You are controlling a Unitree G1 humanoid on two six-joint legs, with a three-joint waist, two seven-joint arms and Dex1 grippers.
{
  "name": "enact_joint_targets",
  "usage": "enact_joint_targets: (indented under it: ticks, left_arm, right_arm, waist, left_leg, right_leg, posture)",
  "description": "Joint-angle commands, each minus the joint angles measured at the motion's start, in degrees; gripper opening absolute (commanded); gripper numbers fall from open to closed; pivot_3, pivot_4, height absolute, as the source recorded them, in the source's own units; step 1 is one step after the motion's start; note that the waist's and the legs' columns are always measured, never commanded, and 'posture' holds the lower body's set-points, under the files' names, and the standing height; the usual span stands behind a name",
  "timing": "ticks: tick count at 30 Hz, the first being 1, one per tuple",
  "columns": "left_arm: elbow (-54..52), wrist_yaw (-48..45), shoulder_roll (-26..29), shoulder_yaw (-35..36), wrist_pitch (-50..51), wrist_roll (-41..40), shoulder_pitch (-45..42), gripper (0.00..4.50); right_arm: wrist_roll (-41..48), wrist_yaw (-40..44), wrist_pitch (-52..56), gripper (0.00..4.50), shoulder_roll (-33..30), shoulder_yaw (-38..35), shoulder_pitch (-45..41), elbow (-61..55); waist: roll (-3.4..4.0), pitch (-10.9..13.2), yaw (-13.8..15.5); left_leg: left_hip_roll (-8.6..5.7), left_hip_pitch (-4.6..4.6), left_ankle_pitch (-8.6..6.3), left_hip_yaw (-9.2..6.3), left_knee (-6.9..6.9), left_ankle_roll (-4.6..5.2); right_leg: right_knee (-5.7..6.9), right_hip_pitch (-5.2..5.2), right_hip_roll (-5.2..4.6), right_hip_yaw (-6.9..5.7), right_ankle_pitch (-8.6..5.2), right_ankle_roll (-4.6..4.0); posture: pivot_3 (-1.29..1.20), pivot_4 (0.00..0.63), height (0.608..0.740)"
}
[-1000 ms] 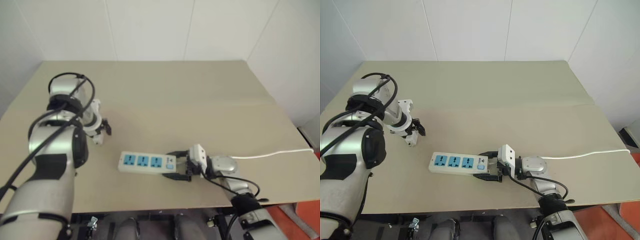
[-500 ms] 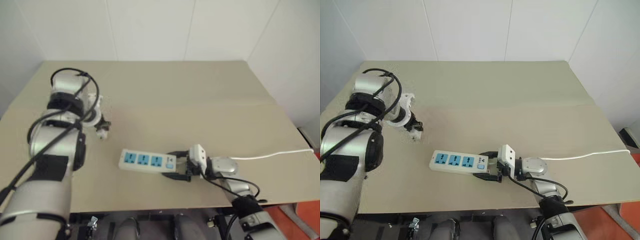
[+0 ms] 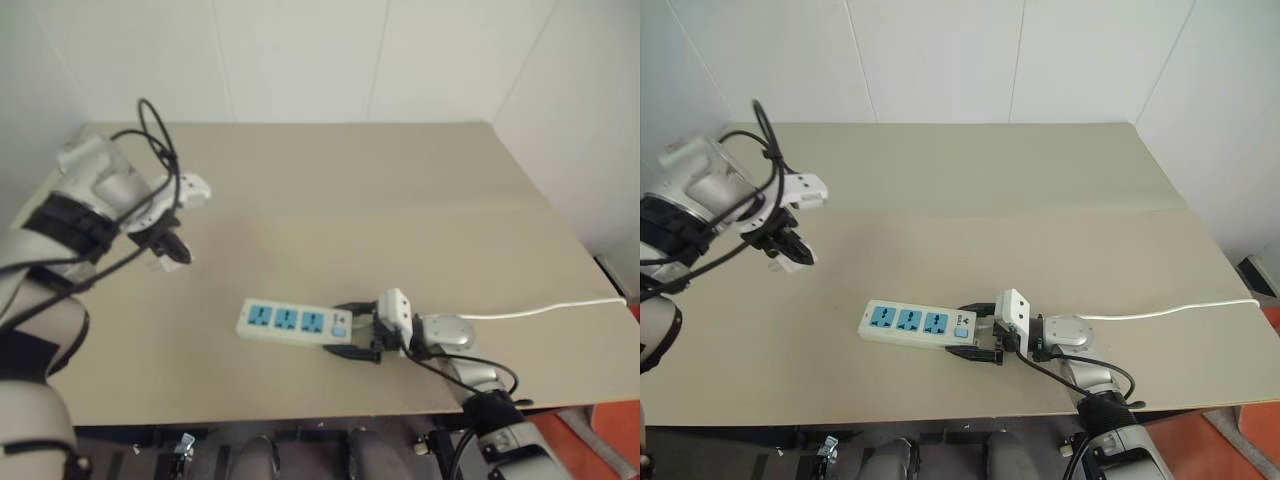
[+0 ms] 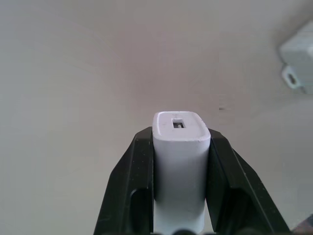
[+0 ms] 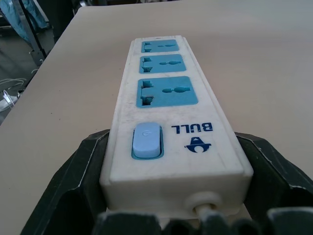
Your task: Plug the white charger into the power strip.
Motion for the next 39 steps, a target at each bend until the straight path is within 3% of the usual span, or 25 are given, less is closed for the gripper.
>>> enact_joint_targets:
  ticks: [1, 5, 13, 14, 23, 39]
  left_arm:
    - [-7.8, -0.8, 1.1, 0.5, 1.5, 2.0, 3.3, 1.0]
    - [-14.9, 0.2, 1.6, -0.2, 2.9, 3.9, 8.4, 1.0]
    - [-18.3, 4.0, 0.8, 0.8, 7.8, 6.3, 12.1, 1.0]
    - [-19.0, 4.0, 1.1, 0.7, 8.2, 6.2, 12.4, 1.73]
    - [-24.8, 3.4, 3.5, 0.8, 11.6, 5.3, 14.6, 4.47]
    - [-15.6, 0.5, -3.6, -6.2, 14.6, 6.6, 4.0, 4.47]
  right_arm:
    - [0.0, 0.1, 0.8, 3.42, 0.3, 1.3, 1.5, -0.4]
    - [0.1, -0.2, 1.2, 3.42, -0.2, 1.1, 2.3, -1.5]
    - [0.1, -0.7, 2.2, 3.42, -0.7, 1.1, 3.5, -3.2]
    - [0.2, -0.7, 2.3, 3.42, -0.7, 1.1, 3.6, -3.4]
    - [0.2, -0.7, 2.6, 3.42, -0.8, 1.3, 3.4, -3.3]
    - [0.9, -0.3, 3.8, 3.42, -2.2, 1.0, 3.3, -4.4]
  waist:
    - [0.0, 0.0, -0.1]
    - [0.0, 0.0, 0.1]
    - [0.0, 0.0, 0.5]
    - [0.0, 0.0, 0.4]
    - [0.0, 0.0, 0.5]
    - [0.0, 0.0, 0.8]
  left_leg:
    - [0.02, -0.02, 0.0, -0.01, 0.01, 0.0]
    - [0.0, -0.04, -0.01, -0.04, 0.04, 0.03]
    - [0.0, -0.03, -0.01, -0.07, 0.14, 0.04]
    - [0.0, -0.03, -0.02, -0.07, 0.14, 0.04]
    - [0.0, 0.01, -0.02, -0.07, 0.15, 0.04]
    - [0.01, -0.02, -0.02, -0.07, 0.23, 0.05]
  right_leg:
    - [0.0, -0.02, 0.02, 0.0, 0.0, 0.0]
    - [0.04, -0.03, 0.01, 0.0, 0.0, -0.01]
    - [0.06, 0.01, 0.03, 0.0, 0.0, 0.0]
    - [0.06, 0.02, 0.03, 0.0, 0.0, 0.0]
    - [0.08, 0.04, 0.04, 0.0, 0.0, -0.01]
    - [0.08, 0.04, 0.06, 0.0, 0.0, -0.01]
  posture:
    - [0.0, 0.15, 0.74]
    - [0.0, 0.15, 0.74]
    - [0.0, 0.15, 0.74]
    - [0.0, 0.15, 0.74]
    - [0.0, 0.15, 0.74]
    - [0.0, 0.15, 0.74]
